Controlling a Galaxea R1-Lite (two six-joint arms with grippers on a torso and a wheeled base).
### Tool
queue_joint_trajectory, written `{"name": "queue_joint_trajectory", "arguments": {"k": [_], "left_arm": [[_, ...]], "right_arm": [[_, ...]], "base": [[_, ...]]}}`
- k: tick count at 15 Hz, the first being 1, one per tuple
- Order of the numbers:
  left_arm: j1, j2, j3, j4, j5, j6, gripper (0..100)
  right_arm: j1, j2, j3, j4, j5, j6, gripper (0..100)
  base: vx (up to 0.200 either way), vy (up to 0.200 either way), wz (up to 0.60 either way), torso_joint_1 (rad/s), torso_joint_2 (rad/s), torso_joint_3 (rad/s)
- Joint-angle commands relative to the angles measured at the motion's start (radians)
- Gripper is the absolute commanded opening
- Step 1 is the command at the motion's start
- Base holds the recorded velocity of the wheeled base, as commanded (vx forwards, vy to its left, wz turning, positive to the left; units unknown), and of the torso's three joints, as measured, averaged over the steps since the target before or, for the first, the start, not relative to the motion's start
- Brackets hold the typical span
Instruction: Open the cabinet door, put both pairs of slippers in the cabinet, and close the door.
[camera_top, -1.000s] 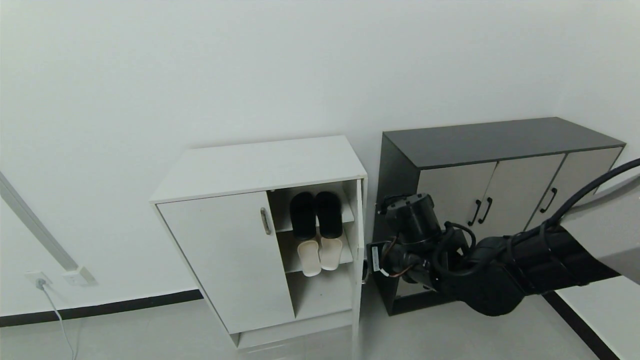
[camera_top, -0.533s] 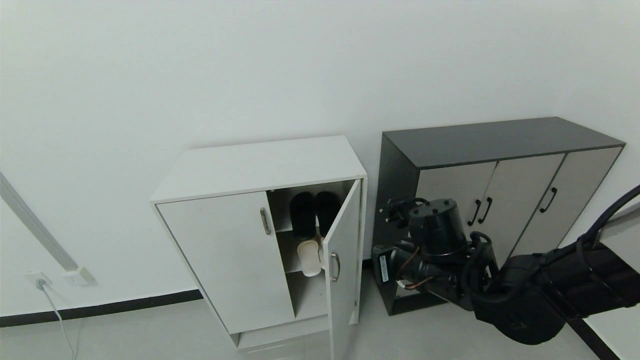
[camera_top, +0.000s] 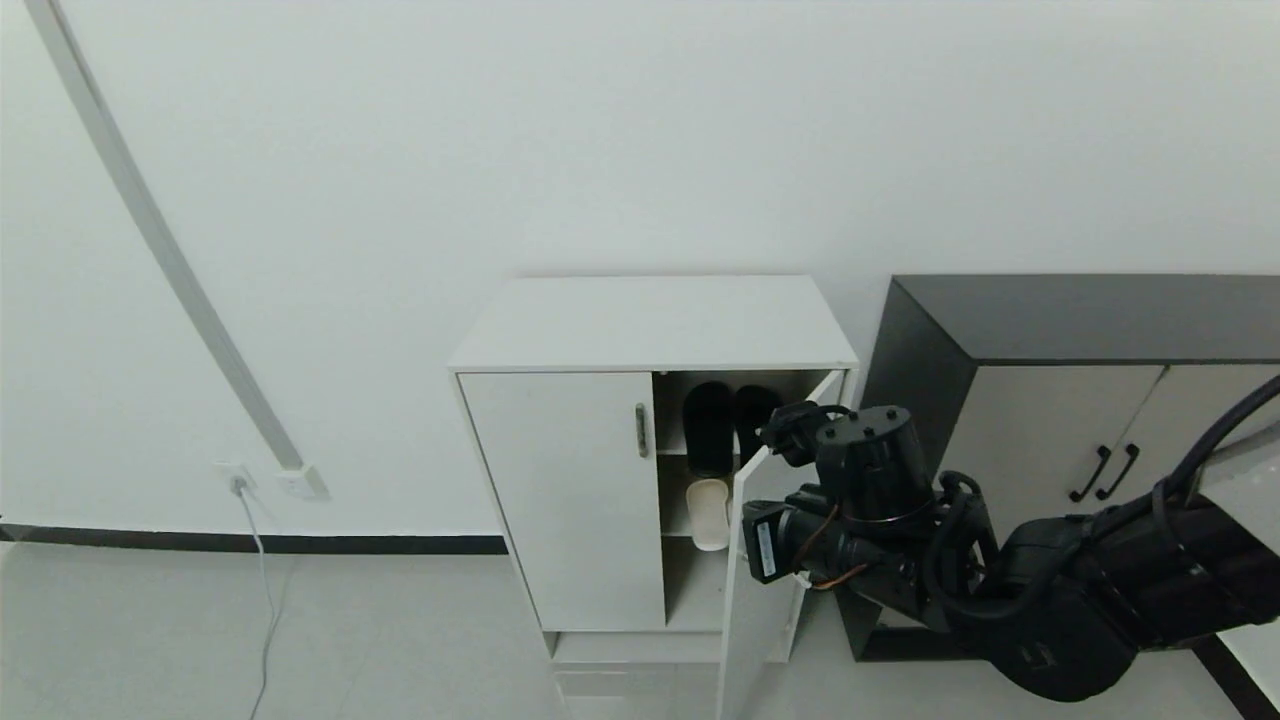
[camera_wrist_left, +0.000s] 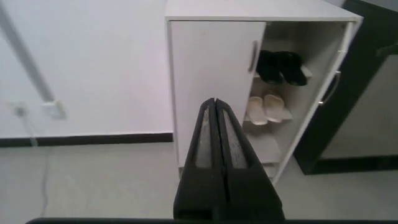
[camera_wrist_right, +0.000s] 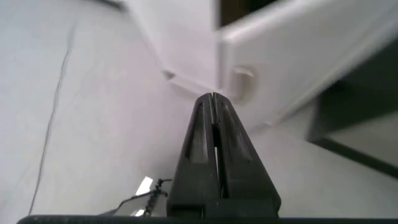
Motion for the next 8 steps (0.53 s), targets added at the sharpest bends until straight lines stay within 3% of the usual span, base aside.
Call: {"name": "queue_joint_trajectory", "arguments": {"k": [1, 8], "left_arm": [[-0.001, 0.001, 0.000, 0.001, 0.000, 0.000, 0], [-0.001, 0.001, 0.000, -0.001, 0.002, 0.000, 0]], "right_arm": [[-0.001, -0.002, 0.008, 0.001, -0.001, 0.000, 0], [-0.065, -0.013, 0.065, -0.031, -0.012, -0.098, 0]], "base": [[0.000, 0.000, 0.00, 0.000, 0.00, 0.000], [0.000, 0.000, 0.00, 0.000, 0.00, 0.000]]}}
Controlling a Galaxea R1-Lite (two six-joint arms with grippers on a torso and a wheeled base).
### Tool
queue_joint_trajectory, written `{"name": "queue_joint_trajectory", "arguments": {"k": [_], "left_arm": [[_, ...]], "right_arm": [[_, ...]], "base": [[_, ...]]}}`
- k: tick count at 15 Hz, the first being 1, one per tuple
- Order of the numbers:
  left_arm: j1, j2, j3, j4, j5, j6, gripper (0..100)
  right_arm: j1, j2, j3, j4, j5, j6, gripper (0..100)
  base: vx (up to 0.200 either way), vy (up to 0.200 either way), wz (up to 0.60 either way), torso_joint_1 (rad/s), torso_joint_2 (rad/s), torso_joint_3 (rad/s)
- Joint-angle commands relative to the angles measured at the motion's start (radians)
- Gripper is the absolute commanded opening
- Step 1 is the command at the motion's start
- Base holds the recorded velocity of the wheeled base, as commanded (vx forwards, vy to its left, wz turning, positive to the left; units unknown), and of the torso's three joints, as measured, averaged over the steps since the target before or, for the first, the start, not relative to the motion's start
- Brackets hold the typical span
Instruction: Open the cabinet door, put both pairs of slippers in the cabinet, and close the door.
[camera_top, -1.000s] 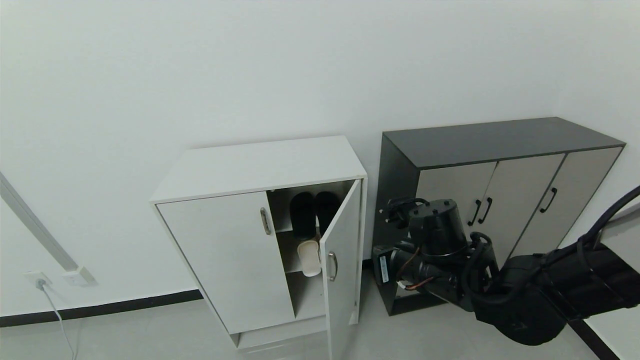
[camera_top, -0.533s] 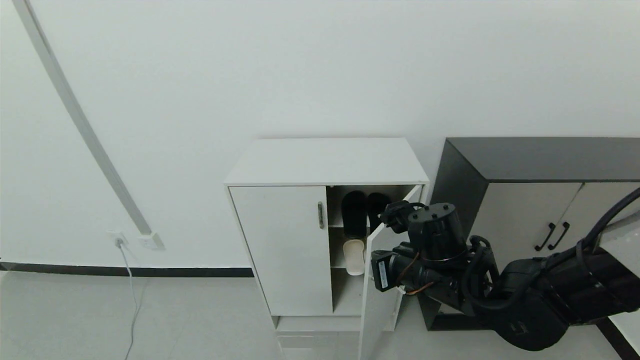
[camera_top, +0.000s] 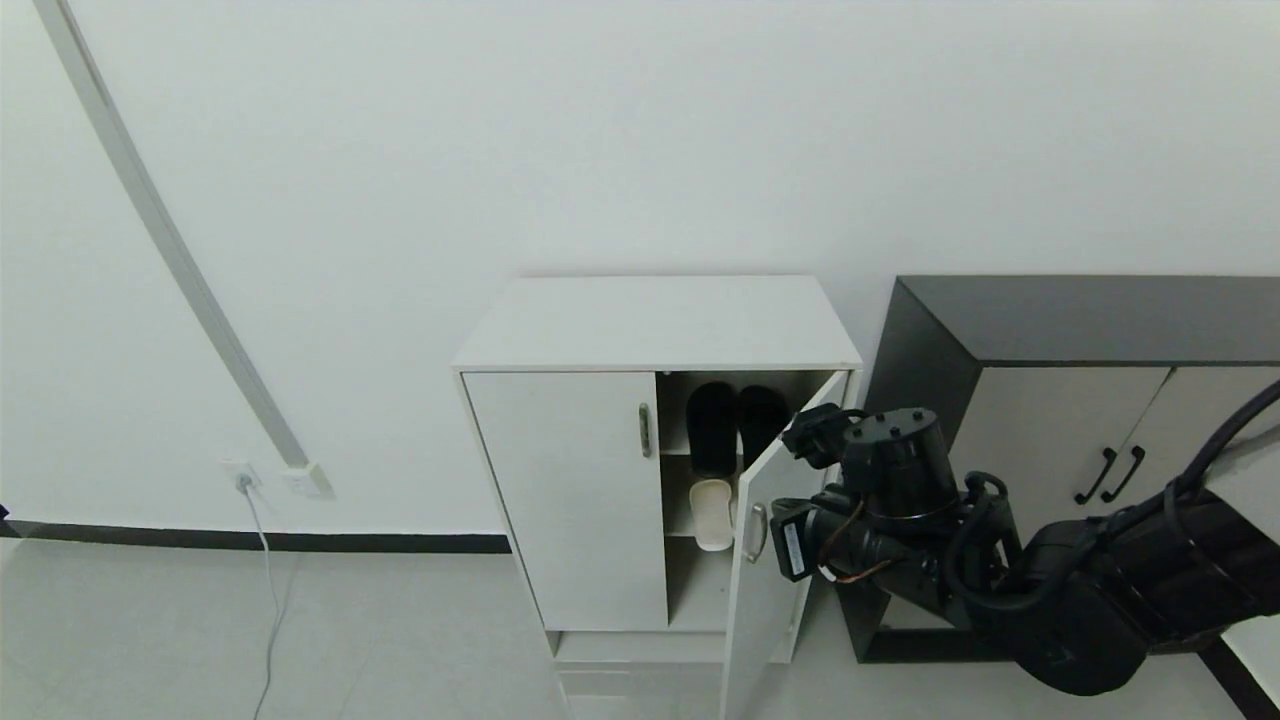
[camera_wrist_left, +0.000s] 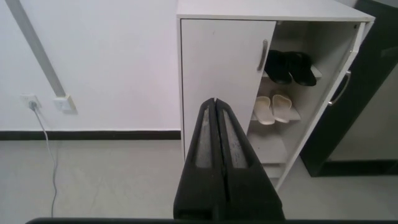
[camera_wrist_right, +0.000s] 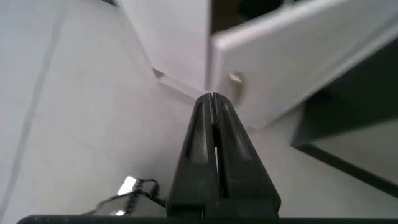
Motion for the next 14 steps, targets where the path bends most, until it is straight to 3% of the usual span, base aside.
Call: {"name": "queue_joint_trajectory", "arguments": {"k": [1, 6, 14], "left_arm": [[0.001, 0.001, 0.000, -0.001, 0.001, 0.000, 0], [0.000, 0.001, 0.000, 0.001, -0.001, 0.001, 0], [0.001, 0.001, 0.000, 0.001, -0.001, 0.001, 0]], "right_arm": [[-0.041, -0.008, 0.024, 0.003, 0.007, -0.022, 0], [-0.056, 0.000, 0.072, 0.003, 0.007, -0.060, 0], [-0.052, 0.036, 0.064, 0.000, 0.004, -0.062, 0]], "base": [[0.000, 0.000, 0.00, 0.000, 0.00, 0.000], [0.000, 0.000, 0.00, 0.000, 0.00, 0.000], [0.200, 0.000, 0.00, 0.002, 0.00, 0.001]]}}
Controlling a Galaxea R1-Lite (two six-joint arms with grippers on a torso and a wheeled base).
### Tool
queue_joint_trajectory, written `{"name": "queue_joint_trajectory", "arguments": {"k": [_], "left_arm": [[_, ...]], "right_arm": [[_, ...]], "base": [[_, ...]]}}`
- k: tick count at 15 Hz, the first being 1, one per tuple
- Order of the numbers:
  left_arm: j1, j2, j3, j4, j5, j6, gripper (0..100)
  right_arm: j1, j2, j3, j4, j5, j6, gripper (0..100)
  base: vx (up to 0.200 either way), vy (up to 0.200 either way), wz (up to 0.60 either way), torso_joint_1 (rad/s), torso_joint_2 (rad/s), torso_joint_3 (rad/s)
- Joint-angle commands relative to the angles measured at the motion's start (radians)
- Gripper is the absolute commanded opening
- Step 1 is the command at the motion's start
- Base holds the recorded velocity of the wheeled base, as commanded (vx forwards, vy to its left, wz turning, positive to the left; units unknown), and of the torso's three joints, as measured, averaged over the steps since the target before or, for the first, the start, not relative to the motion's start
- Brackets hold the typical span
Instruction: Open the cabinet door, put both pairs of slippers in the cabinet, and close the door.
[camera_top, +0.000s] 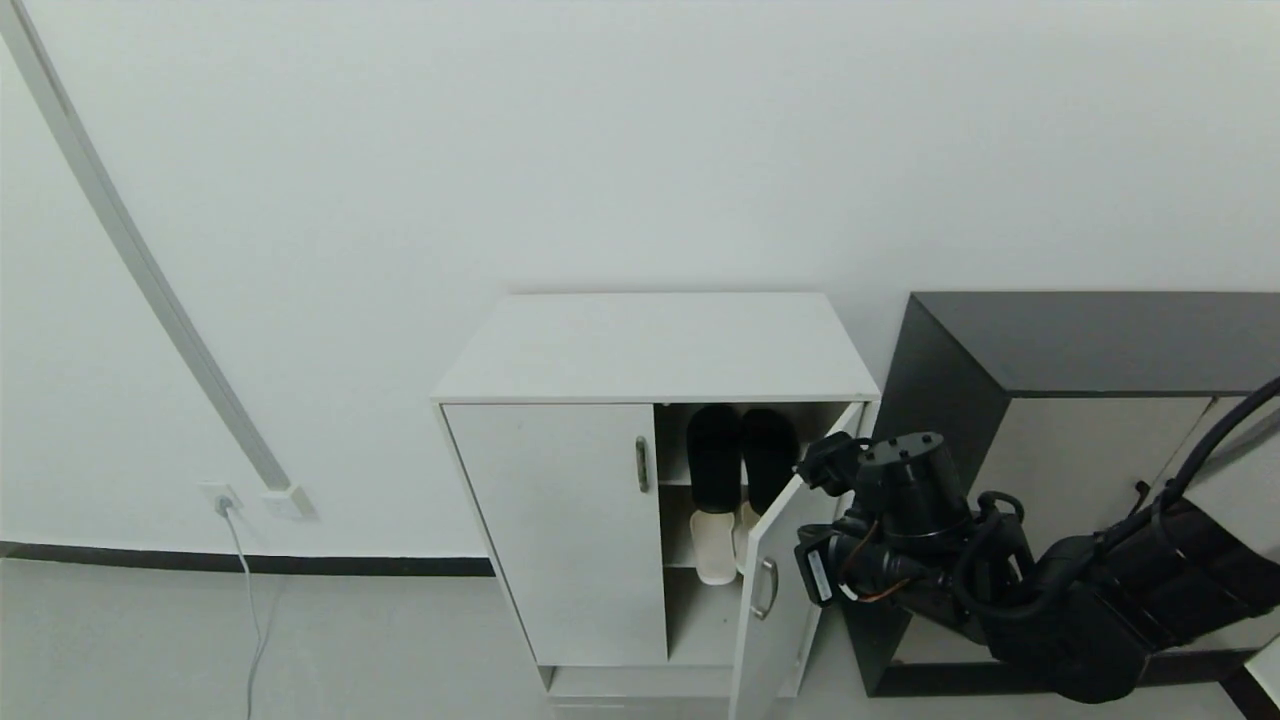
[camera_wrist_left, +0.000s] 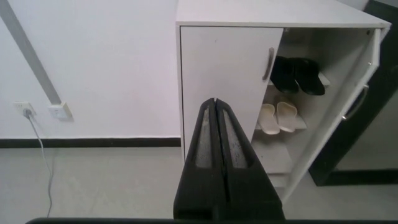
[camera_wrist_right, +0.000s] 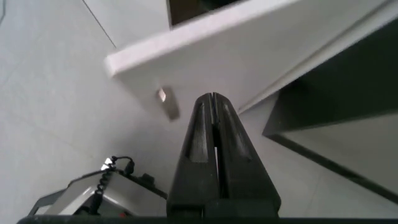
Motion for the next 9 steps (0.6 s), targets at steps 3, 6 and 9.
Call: {"name": "queue_joint_trajectory", "arguments": {"k": [3, 6, 9], "left_arm": [[-0.001, 0.001, 0.000, 0.000, 0.001, 0.001, 0], [-0.001, 0.001, 0.000, 0.000, 0.001, 0.001, 0], [-0.001, 0.001, 0.000, 0.000, 0.001, 0.001, 0]], "right_arm": [[0.000, 0.028, -0.012, -0.004, -0.002, 0.000, 0], [-0.005, 0.075, -0.054, -0.007, -0.006, 0.008, 0], [-0.013, 0.132, -0.089, -0.046, -0.002, 0.014, 0]], "base": [[0.000, 0.000, 0.00, 0.000, 0.00, 0.000], [0.000, 0.000, 0.00, 0.000, 0.00, 0.000], [0.000, 0.000, 0.00, 0.000, 0.00, 0.000]]}}
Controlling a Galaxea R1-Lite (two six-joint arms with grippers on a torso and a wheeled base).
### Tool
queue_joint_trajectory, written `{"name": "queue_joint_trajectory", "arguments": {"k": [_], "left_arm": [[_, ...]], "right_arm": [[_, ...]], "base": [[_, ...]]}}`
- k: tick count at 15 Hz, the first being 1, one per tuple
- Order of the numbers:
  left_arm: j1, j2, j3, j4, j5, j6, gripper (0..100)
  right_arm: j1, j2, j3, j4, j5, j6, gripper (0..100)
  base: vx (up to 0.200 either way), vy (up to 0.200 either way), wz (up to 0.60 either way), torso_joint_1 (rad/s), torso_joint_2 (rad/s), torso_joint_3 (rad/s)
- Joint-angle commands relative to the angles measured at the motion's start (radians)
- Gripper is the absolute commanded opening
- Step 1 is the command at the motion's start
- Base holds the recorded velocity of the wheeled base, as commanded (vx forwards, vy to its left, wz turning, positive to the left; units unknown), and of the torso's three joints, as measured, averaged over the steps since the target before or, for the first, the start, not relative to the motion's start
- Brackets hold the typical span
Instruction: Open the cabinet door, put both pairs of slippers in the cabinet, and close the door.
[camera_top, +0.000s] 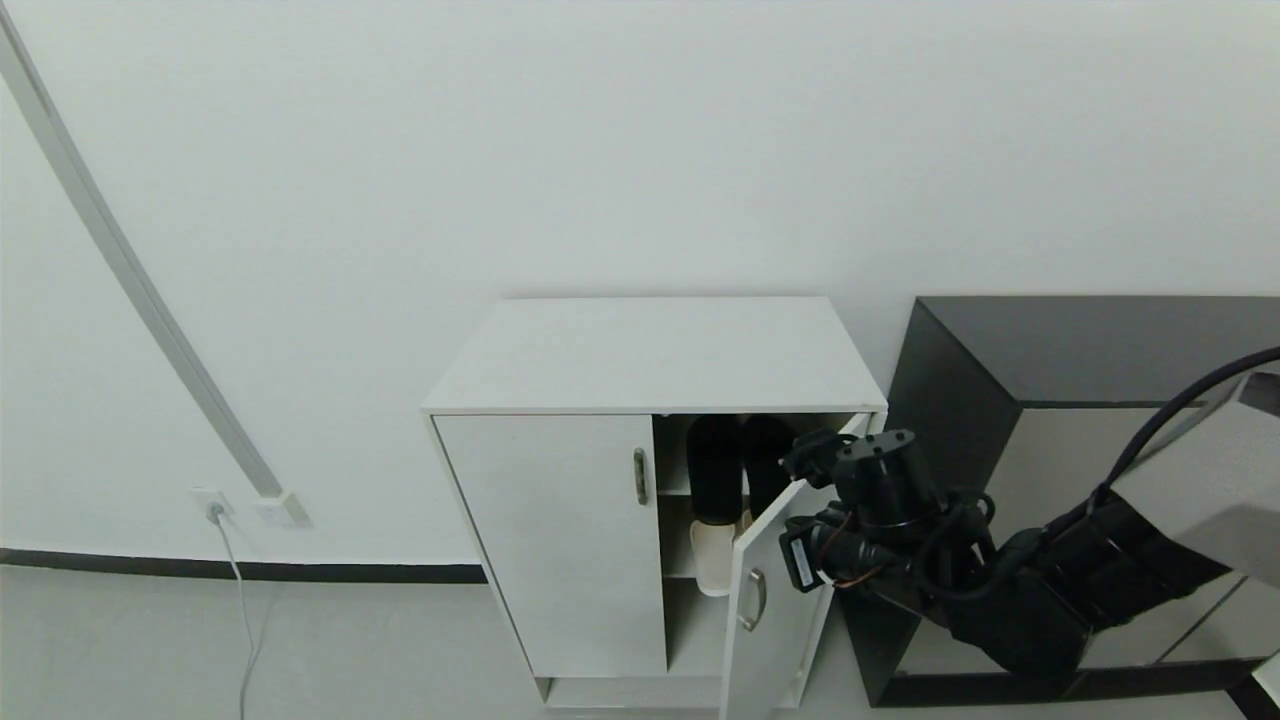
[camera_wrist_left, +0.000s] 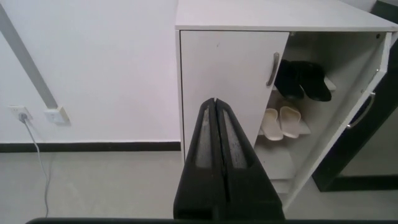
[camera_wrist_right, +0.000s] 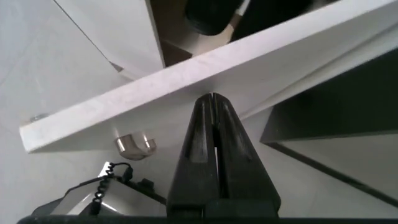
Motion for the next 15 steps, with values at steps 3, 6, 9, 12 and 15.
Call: {"name": "queue_joint_trajectory", "arguments": {"k": [3, 6, 9, 12, 15], "left_arm": [[-0.001, 0.001, 0.000, 0.000, 0.000, -0.001, 0], [-0.001, 0.001, 0.000, 0.000, 0.000, -0.001, 0], [-0.001, 0.001, 0.000, 0.000, 0.000, 0.001, 0], [-0.001, 0.001, 0.000, 0.000, -0.001, 0.001, 0], [-0.001, 0.001, 0.000, 0.000, -0.001, 0.001, 0]], "right_arm": [[-0.021, 0.121, -0.039, -0.114, -0.003, -0.002, 0], [-0.047, 0.191, -0.099, -0.148, 0.000, 0.001, 0], [-0.055, 0.245, -0.125, -0.226, -0.003, 0.021, 0], [-0.076, 0.271, -0.149, -0.267, 0.002, 0.024, 0], [-0.078, 0.318, -0.163, -0.372, -0.001, 0.024, 0]], "base": [[0.000, 0.000, 0.00, 0.000, 0.00, 0.000], [0.000, 0.000, 0.00, 0.000, 0.00, 0.000], [0.000, 0.000, 0.00, 0.000, 0.00, 0.000], [0.000, 0.000, 0.00, 0.000, 0.00, 0.000], [0.000, 0.000, 0.00, 0.000, 0.00, 0.000]]}}
